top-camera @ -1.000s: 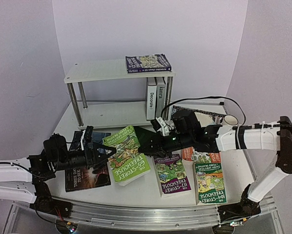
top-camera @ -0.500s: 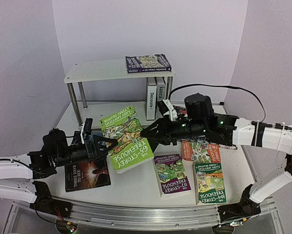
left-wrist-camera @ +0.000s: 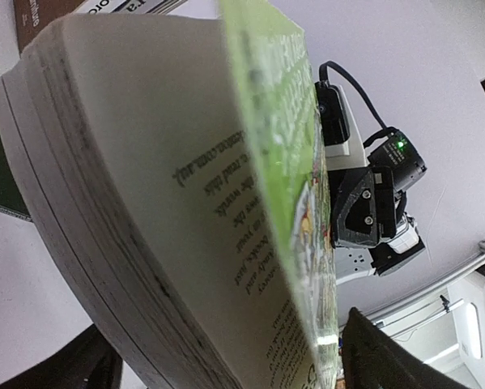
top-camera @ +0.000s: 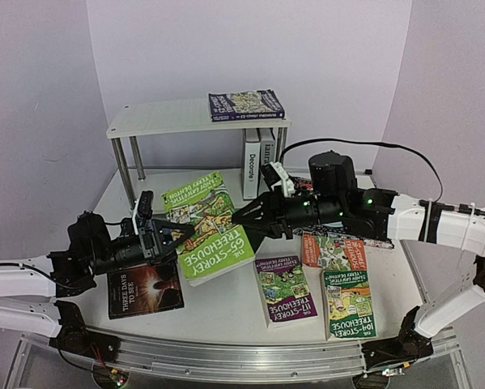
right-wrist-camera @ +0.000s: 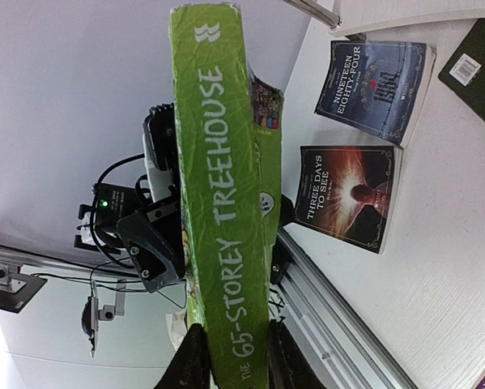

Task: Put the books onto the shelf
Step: Pass from the right arm to the left

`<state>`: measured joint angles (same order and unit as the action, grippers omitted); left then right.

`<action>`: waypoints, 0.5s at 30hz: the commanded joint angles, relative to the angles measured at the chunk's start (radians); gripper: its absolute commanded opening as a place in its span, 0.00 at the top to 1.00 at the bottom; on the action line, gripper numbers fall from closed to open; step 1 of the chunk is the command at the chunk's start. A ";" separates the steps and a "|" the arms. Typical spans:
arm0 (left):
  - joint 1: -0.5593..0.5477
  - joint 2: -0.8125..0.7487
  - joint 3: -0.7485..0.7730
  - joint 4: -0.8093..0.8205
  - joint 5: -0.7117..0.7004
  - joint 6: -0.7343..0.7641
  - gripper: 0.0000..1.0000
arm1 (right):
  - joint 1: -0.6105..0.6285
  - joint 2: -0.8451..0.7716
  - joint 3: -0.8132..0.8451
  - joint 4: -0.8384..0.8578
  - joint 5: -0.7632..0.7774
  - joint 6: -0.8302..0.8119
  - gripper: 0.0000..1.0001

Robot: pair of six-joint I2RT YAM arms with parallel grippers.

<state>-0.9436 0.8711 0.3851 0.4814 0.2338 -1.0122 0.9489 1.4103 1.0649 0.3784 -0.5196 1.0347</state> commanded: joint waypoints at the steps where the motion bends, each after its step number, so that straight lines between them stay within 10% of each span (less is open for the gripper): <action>1: -0.002 -0.005 0.034 0.121 0.048 -0.023 0.21 | 0.005 -0.051 0.053 0.134 -0.042 0.021 1.00; 7: -0.002 -0.033 0.034 0.135 0.060 -0.029 0.67 | 0.004 -0.058 0.035 0.133 -0.030 0.006 0.88; 15: -0.001 -0.080 0.018 0.135 0.055 -0.044 0.94 | 0.004 -0.080 0.020 0.059 -0.029 -0.080 0.52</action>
<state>-0.9464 0.8149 0.3850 0.5513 0.2820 -1.0563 0.9524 1.3988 1.0645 0.3944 -0.5296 1.0199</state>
